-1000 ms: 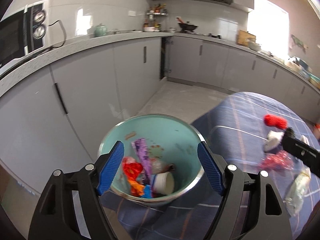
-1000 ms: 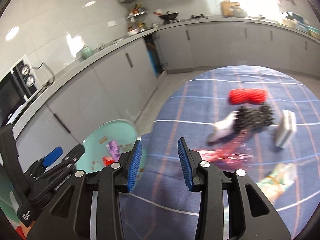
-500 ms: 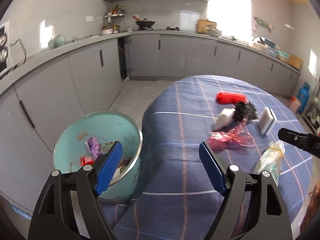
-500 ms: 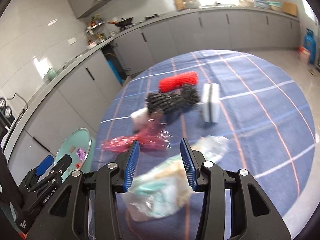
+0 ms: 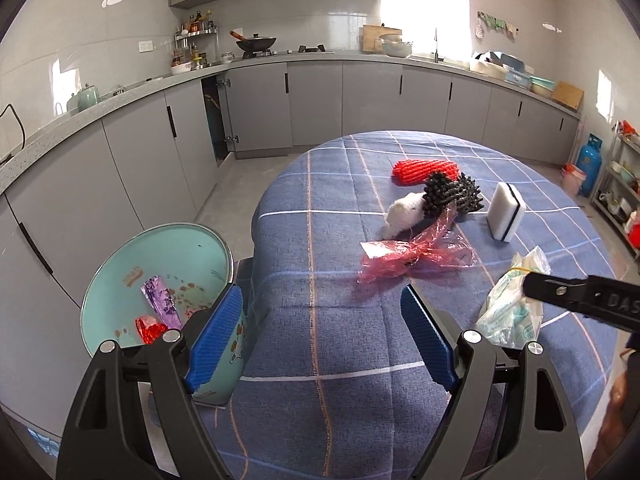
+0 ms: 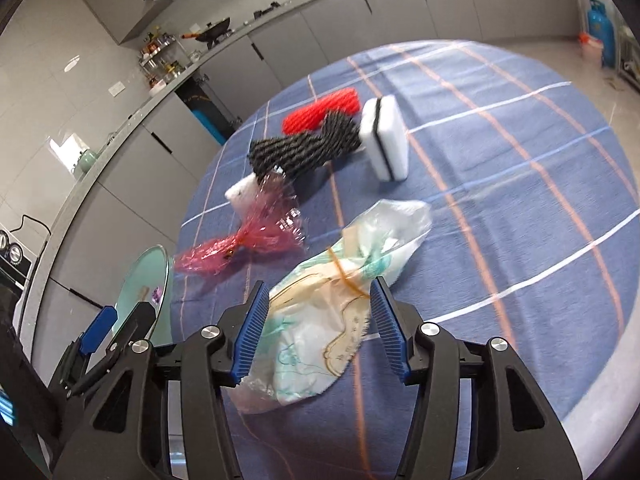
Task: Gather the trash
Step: 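Move the right tool to the clear bag with yellow tie and grasp it, then grasp the pink plastic bag with the left tool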
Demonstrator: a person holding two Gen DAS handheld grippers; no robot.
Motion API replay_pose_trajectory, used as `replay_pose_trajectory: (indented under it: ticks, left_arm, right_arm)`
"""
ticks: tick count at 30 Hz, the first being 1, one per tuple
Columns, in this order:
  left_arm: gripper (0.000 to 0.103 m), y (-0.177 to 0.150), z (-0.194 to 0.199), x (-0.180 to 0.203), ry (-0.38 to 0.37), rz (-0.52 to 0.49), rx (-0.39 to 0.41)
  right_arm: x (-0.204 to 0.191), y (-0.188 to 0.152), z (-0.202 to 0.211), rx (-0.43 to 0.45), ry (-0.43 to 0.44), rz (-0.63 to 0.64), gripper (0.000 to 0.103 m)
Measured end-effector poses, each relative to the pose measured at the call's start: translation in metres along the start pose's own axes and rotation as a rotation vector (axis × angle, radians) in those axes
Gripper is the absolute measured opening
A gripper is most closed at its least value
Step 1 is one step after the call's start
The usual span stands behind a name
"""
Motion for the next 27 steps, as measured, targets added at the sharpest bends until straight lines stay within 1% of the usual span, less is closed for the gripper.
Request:
replay_pose_trajectory:
  ticks: [6,10,14,15,16,17,18,20,24,25,27]
  left_arm:
    - [0.081,0.008,-0.007,-0.004,0.002,-0.008,0.002]
    - [0.081,0.014,-0.017,-0.001,-0.023,-0.017,-0.006]
    - [0.081,0.019,-0.027,0.008,-0.042,-0.046,-0.01]
    - [0.081,0.021,-0.031,0.011,-0.045,-0.052,-0.011]
    - [0.081,0.022,-0.033,0.014,-0.053,-0.052,-0.014]
    - [0.081,0.023,-0.037,0.017,-0.067,-0.05,-0.02]
    - [0.081,0.024,-0.041,0.022,-0.088,-0.049,-0.031]
    - [0.081,0.024,-0.047,0.028,-0.1,-0.054,-0.044]
    - [0.081,0.024,-0.065,0.045,-0.119,-0.074,-0.074]
    - [0.081,0.024,-0.069,0.049,-0.124,-0.075,-0.081]
    - [0.08,0.025,-0.079,0.058,-0.138,-0.074,-0.105]
  right_arm:
    - [-0.004,0.003,-0.019,-0.029,-0.042,0.019,0.058]
    - [-0.006,0.002,-0.032,-0.053,-0.078,0.062,0.058]
    - [-0.003,-0.003,-0.039,-0.078,-0.051,0.061,0.041]
    - [-0.003,-0.004,-0.038,-0.078,-0.048,0.07,0.039]
    - [-0.003,-0.004,-0.037,-0.079,-0.043,0.079,0.034]
    - [-0.004,-0.003,-0.035,-0.078,-0.036,0.09,0.026]
    - [-0.004,-0.001,-0.03,-0.067,-0.037,0.105,0.025]
    - [-0.005,0.005,-0.021,-0.037,-0.033,0.122,0.02]
    - [0.004,0.02,0.007,0.059,-0.039,0.14,0.015]
    - [0.007,0.022,0.011,0.076,-0.045,0.144,0.01]
    - [0.014,0.025,0.017,0.098,-0.057,0.142,0.01]
Point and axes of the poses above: each gripper's, at about its wrist camera, not at the fingertips, and z roughly against the way its jaws point, x to its right, y to its top, the point moved 8 cm from there along -z, roughly the way its jaws point, and after that the axes turned 4 degrees about y, right-handed, at the moved point
